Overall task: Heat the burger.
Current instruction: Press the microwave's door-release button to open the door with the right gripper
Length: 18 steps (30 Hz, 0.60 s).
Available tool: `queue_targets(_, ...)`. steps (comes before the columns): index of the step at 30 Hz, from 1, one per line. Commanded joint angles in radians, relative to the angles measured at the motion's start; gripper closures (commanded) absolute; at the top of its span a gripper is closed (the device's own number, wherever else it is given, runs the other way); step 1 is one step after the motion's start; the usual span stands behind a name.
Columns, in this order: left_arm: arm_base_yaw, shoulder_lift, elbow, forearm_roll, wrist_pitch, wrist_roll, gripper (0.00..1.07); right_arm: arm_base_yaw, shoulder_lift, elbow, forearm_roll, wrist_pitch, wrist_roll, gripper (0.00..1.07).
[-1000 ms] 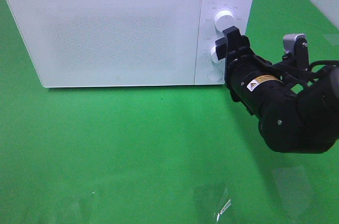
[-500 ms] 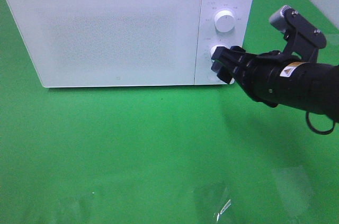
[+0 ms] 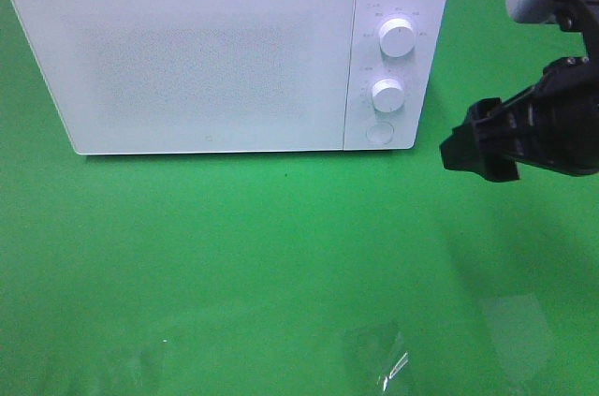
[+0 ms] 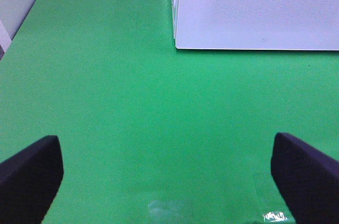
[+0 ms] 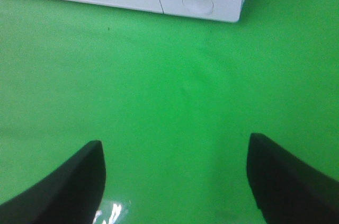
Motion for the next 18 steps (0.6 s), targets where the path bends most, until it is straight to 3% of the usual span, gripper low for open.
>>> queue_targets(1,0.003,-0.016,0.000,-0.003,-0.011,-0.006,0.07,-0.005,-0.106,-0.023,-0.048,0.241,-0.034,0.37)
queue_targets(6,0.003,-0.016,0.000,-0.003,-0.011,-0.006,0.07,-0.005,-0.179,-0.023,-0.048,0.348,-0.057,0.37)
queue_targets(8,0.003,-0.016,0.000,-0.003,-0.011,-0.006,0.07,-0.005,-0.290,-0.023,-0.048,0.460,-0.060,0.37)
queue_targets(18,0.003,-0.016,0.000,-0.003,-0.011,-0.006,0.07,-0.005,-0.576,-0.015,-0.048,0.631,-0.060,0.37)
